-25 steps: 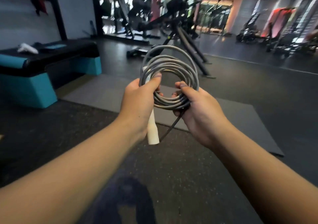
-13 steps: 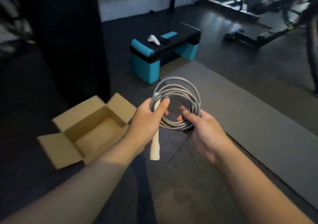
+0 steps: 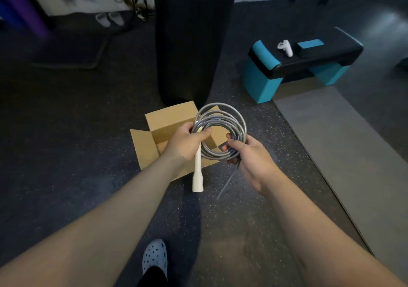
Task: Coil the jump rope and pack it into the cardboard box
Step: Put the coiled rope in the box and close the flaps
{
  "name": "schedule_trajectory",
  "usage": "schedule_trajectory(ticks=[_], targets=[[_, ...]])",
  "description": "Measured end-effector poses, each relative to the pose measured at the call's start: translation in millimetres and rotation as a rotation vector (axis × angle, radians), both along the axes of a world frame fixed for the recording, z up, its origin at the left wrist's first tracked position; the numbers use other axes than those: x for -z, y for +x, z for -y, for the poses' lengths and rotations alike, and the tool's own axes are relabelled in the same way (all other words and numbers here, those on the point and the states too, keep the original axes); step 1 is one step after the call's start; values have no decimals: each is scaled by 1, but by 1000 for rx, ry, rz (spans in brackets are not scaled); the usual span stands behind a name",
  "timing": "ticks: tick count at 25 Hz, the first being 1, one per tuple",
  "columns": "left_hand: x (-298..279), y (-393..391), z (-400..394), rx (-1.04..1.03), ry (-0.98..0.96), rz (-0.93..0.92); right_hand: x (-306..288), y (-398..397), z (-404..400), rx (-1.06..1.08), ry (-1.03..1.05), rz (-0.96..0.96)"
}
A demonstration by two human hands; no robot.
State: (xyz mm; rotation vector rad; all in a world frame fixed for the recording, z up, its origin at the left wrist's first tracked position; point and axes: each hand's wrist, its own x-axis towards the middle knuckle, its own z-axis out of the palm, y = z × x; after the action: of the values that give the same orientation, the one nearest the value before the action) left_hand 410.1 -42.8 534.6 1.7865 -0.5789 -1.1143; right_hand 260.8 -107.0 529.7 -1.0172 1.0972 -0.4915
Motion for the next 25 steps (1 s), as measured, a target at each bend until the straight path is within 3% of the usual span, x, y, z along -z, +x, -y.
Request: schedule_trajectory(ticks=[7, 14, 21, 25], targets=[[85, 93, 73, -203, 12, -52, 85, 110, 82, -85, -10, -113], [253, 177, 152, -387, 224, -61, 253, 216, 172, -204, 74, -313], [429, 194, 177, -633, 354, -97, 438, 257, 212, -356, 221, -398], [516, 197, 194, -684, 440, -65, 535, 274, 232, -462, 139, -531]])
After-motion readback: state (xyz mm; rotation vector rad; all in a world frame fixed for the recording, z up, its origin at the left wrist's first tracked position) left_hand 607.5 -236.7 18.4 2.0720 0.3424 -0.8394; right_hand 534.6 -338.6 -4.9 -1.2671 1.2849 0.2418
